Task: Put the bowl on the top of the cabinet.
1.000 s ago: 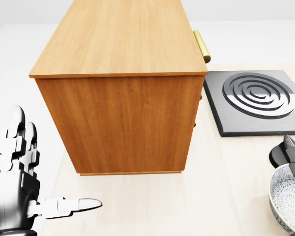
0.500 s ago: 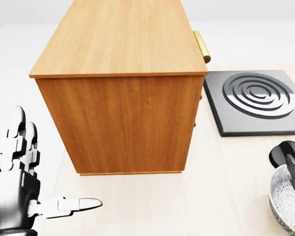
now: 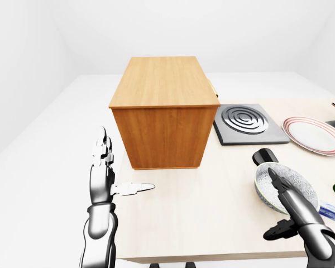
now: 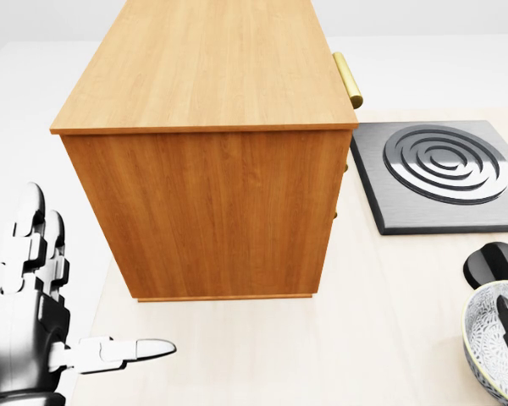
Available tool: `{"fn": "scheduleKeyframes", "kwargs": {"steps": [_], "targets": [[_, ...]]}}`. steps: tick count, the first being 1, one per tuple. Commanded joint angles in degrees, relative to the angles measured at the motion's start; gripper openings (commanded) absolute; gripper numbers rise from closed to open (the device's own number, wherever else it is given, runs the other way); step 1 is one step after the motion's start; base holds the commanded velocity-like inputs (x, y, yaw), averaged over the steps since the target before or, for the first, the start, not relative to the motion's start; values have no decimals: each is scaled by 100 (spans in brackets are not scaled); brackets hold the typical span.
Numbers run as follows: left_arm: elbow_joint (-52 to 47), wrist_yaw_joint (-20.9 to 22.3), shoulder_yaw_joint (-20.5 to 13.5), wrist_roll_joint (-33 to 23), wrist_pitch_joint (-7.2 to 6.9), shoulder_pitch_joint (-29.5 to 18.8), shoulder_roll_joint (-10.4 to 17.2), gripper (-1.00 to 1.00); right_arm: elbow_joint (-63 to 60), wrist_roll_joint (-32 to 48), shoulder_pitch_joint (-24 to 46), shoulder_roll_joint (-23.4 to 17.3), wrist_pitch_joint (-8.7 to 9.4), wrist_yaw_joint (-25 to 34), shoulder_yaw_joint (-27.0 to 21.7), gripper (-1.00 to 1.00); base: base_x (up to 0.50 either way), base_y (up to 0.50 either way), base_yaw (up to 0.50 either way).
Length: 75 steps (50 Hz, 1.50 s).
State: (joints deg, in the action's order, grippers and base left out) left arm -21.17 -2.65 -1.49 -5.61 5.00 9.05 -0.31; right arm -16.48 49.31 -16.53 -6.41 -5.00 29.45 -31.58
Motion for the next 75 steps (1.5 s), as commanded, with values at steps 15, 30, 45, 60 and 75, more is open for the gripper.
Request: {"fn": "scheduleKeyframes", "kwargs": {"steps": [15,30,45,60,75], "targets": [[-16,13,15,1,0,2,3,100,812,337,71,-254,0,-420,161,100,0,0,0],[86,21,11,2,0,-9,8,100,1310,438,91,-428,0,-737,375,100,0,0,0],[49,37,20,1,0,14,1,100,1294,484,-24,-403,0,-615,366,-100,0,0,0],[131,20,10,5,0,-29,9,100,546,266,-20,-260,0,-224,117,-100,0,0,0],[62,14,6,14,0,-28,6,100,-1425,-404,54,173,0,851,-600,-100,0,0,0]]}}
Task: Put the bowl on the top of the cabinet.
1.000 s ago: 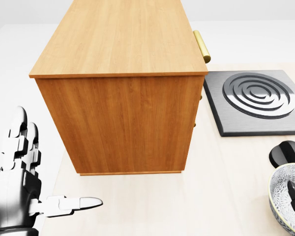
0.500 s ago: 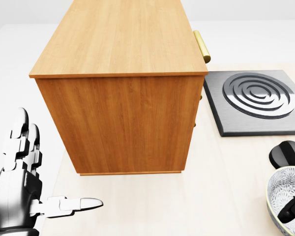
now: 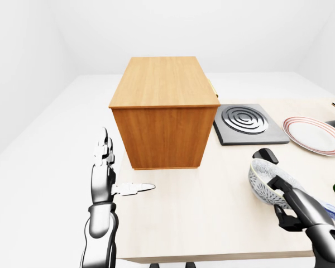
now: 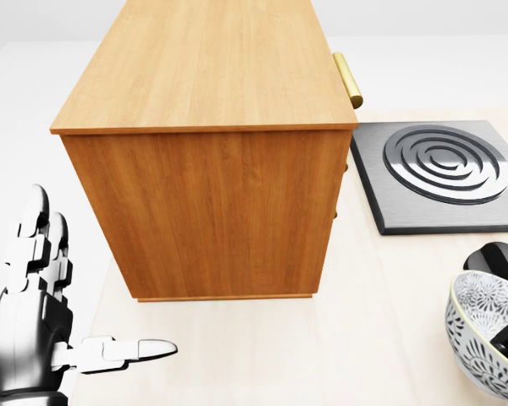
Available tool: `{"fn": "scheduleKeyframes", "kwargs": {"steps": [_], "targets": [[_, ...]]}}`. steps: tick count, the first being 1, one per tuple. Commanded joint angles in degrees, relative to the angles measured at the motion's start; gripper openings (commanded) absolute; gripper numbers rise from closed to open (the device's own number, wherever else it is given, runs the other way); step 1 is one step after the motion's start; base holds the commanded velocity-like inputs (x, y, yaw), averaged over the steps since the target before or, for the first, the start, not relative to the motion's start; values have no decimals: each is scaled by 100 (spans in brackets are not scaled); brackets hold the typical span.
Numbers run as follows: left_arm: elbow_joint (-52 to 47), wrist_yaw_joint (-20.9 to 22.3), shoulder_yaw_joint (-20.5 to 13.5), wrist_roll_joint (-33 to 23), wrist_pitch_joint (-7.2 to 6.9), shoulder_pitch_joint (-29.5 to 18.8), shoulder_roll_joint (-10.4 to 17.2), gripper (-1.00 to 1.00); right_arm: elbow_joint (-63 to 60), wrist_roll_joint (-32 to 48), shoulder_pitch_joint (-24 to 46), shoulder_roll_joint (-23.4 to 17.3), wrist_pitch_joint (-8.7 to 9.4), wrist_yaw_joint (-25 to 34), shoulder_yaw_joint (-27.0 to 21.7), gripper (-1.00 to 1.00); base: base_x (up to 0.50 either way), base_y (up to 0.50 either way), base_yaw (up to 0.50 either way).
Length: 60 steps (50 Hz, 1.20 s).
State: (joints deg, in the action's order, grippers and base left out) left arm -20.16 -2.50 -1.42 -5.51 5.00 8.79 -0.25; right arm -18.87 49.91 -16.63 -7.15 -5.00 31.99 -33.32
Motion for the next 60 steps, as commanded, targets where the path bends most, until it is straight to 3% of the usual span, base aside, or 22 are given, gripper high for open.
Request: {"fn": "scheduleKeyframes", "kwargs": {"steps": [1,9,21,24,29,32,35,40,44,51,60], "targets": [[-30,-1,-2,7,0,-5,1,100,-1292,-522,74,265,0,674,-465,-100,0,0,0],[-44,12,1,8,0,-2,1,100,-2057,-832,364,248,0,801,-600,-100,0,0,0],[48,-3,9,-1,0,-19,2,100,-1038,-387,2160,-1443,0,801,72,-100,0,0,0],[29,-1,14,1,0,-17,2,100,-474,-264,2744,-1897,288,801,400,-100,0,0,0],[18,-2,13,7,0,-24,3,100,645,-116,3749,-2479,550,453,971,-100,0,0,0],[17,4,11,18,0,-31,5,100,1377,-96,4296,-2672,618,242,1272,-100,0,0,0],[71,3,4,20,0,-56,7,100,2167,-46,4769,-2804,582,-29,1549,-100,0,0,0],[92,1,-1,23,0,-77,8,100,3832,130,5841,-2987,336,-595,2027,-100,0,0,0],[77,6,11,23,0,-55,6,100,6001,336,7212,-3011,0,-1216,2500,-100,0,0,0],[67,17,12,36,0,-55,9,100,8598,718,8927,-2996,0,-2238,2984,-100,0,0,0],[73,37,12,50,0,-57,12,100,9377,853,9651,-2903,0,-2600,3100,-100,0,0,0]]}}
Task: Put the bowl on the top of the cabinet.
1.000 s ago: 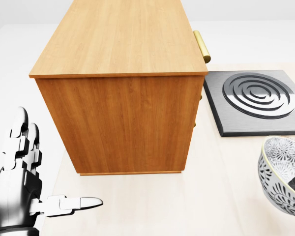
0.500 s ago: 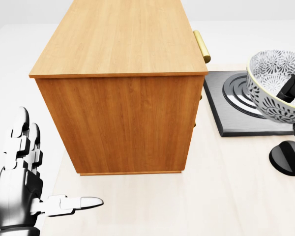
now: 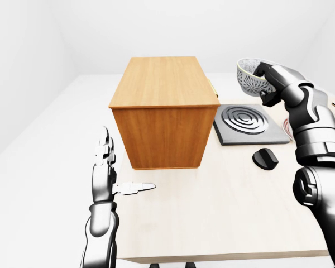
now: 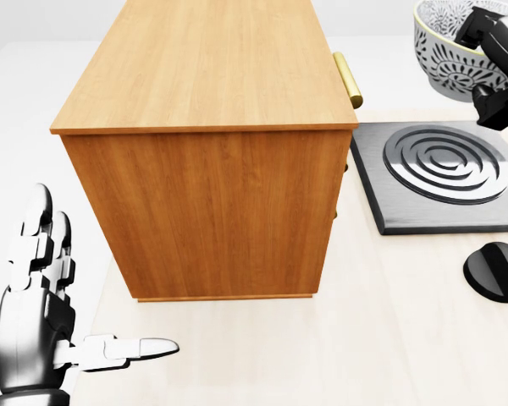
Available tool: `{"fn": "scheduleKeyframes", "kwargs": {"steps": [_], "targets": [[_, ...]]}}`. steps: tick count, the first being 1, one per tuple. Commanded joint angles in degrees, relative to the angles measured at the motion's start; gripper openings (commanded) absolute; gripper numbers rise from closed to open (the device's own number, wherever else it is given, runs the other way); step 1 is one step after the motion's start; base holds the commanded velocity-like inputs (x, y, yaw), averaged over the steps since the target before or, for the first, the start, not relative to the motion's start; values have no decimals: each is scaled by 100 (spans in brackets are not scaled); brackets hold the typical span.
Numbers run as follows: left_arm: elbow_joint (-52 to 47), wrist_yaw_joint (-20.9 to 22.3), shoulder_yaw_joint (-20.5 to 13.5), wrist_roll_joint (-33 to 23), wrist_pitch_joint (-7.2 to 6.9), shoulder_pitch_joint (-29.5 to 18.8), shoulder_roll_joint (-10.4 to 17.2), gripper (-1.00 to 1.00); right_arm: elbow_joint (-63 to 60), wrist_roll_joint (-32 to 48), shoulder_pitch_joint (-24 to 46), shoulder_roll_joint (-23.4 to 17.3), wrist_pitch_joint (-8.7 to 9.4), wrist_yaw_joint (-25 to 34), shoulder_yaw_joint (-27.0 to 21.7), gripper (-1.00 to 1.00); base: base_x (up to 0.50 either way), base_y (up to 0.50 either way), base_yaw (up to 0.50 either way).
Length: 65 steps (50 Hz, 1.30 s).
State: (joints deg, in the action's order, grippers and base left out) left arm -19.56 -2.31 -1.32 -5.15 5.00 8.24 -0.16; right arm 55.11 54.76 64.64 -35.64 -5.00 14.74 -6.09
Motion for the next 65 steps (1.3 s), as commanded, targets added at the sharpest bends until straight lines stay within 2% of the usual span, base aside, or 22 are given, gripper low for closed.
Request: {"fn": "scheduleKeyframes", "kwargs": {"steps": [1,11,24,39,65], "targets": [[9,24,5,17,0,3,3,100,2023,504,1605,-82,0,-969,449,-100,0,0,0],[81,16,-21,24,0,-59,3,100,2115,959,2031,-101,0,-1033,453,-100,0,0,0],[18,12,-46,55,0,-72,6,100,2137,1420,2712,205,0,-931,489,-100,0,0,0],[46,30,-68,93,0,-71,14,100,2140,1401,3362,981,0,-814,455,-100,0,0,0],[-31,59,-45,104,0,17,2,100,2069,1105,3611,1987,0,-808,624,-100,0,0,0]]}}
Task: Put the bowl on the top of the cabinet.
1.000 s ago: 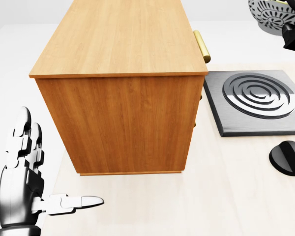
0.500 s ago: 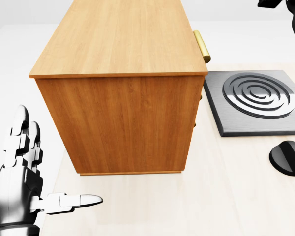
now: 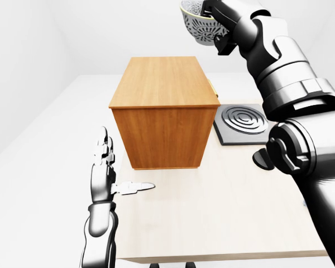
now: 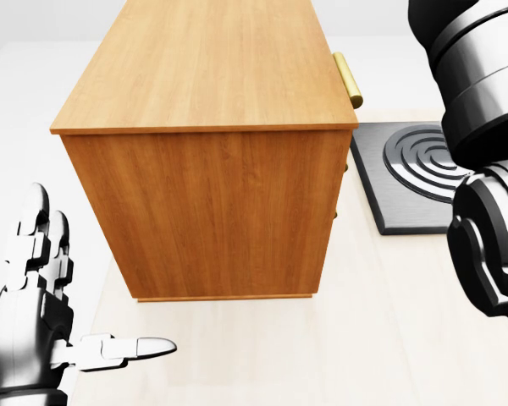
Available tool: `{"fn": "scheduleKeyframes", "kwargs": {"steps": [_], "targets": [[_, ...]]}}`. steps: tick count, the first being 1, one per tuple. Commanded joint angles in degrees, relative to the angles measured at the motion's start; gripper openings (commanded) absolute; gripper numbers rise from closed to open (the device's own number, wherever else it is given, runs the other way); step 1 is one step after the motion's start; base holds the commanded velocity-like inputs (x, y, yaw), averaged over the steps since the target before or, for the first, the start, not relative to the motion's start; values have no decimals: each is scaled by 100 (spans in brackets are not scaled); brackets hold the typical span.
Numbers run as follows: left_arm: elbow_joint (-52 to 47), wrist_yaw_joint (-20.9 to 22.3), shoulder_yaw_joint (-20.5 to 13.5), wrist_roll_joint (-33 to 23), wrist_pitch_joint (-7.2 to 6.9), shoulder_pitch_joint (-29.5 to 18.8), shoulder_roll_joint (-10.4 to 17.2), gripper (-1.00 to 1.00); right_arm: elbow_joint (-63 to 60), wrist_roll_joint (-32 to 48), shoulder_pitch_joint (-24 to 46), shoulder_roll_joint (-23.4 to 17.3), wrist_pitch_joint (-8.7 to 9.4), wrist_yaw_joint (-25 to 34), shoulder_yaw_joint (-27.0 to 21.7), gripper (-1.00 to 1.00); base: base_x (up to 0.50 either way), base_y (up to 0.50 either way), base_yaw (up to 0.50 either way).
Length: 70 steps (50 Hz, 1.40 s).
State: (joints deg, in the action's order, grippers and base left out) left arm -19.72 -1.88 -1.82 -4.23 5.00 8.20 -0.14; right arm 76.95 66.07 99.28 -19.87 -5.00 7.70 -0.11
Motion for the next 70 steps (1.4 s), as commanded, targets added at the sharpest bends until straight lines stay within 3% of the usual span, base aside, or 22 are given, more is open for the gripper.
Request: {"fn": "scheduleKeyframes", "kwargs": {"steps": [1,17,70], "targets": [[-21,18,6,12,0,24,0,100,-116,-38,150,436,0,-110,30,-100,0,0,0],[-69,53,25,18,0,44,-4,100,-191,-201,18,900,0,-188,160,-100,0,0,0],[-36,63,11,36,0,33,0,100,-230,-76,-787,1371,0,-475,354,-100,0,0,0]]}}
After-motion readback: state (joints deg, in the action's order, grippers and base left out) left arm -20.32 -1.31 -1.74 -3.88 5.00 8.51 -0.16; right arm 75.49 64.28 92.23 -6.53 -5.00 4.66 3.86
